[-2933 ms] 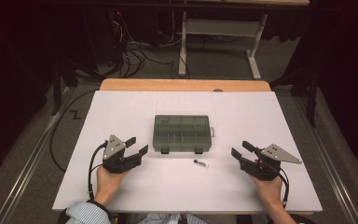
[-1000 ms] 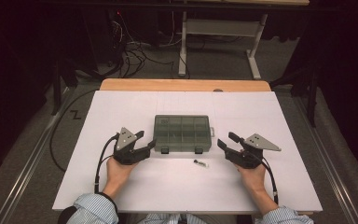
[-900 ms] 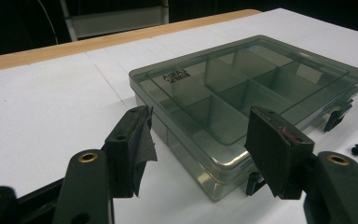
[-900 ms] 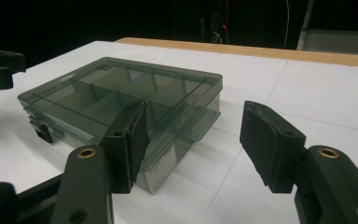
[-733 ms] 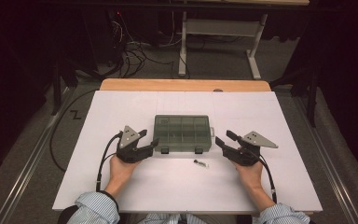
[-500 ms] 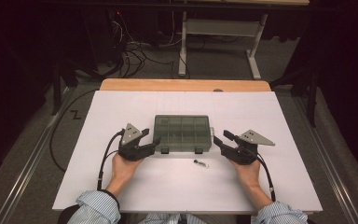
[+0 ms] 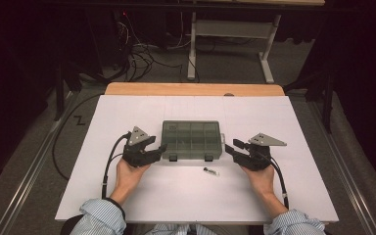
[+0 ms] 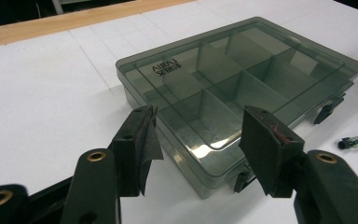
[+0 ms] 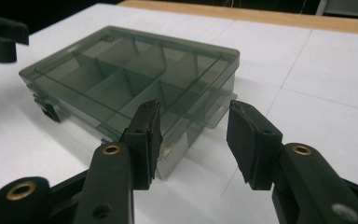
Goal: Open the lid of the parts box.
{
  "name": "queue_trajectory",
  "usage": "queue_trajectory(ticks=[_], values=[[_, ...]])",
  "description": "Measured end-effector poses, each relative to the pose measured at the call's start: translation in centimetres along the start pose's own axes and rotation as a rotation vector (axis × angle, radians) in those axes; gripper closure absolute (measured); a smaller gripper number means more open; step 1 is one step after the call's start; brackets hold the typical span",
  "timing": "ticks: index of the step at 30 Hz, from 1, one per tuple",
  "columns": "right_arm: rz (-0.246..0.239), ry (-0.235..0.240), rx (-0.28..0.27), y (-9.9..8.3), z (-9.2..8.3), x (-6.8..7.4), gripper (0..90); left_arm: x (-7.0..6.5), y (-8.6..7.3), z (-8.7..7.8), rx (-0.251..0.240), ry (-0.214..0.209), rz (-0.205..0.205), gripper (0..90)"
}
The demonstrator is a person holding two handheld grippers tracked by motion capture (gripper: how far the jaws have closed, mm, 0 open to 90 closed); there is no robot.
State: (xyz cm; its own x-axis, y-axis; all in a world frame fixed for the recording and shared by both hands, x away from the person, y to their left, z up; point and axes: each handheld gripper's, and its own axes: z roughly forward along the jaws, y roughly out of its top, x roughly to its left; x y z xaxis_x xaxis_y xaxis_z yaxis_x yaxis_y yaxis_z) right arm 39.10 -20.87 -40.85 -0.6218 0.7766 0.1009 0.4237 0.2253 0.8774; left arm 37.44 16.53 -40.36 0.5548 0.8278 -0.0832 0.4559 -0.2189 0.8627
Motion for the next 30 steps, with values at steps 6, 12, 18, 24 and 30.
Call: queue_trajectory(ticks=[6, 12, 18, 24, 30], values=[[0.010, 0.006, 0.038, 0.2, -0.2, -0.5, 56.8, 0.3, 0.3, -0.4, 0.065, 0.014, 0.019, 43.5], [0.014, 0.016, 0.098, 0.6, -0.4, -0.8, 59.6, 0.7, 0.6, -0.8, 0.132, 0.033, 0.025, 46.2], [0.025, 0.028, 0.161, 0.9, -0.3, -1.1, 60.6, 0.9, 0.6, -1.1, 0.185, 0.025, 0.035, 51.6], [-0.001, 0.029, 0.224, 1.3, -0.1, -1.4, 64.1, 0.8, 0.8, -1.4, 0.253, 0.050, 0.069, 51.3], [-0.037, 0.043, 0.274, 1.8, 0.0, -1.3, 68.0, 1.3, 0.9, -1.4, 0.304, 0.035, 0.058, 51.8]])
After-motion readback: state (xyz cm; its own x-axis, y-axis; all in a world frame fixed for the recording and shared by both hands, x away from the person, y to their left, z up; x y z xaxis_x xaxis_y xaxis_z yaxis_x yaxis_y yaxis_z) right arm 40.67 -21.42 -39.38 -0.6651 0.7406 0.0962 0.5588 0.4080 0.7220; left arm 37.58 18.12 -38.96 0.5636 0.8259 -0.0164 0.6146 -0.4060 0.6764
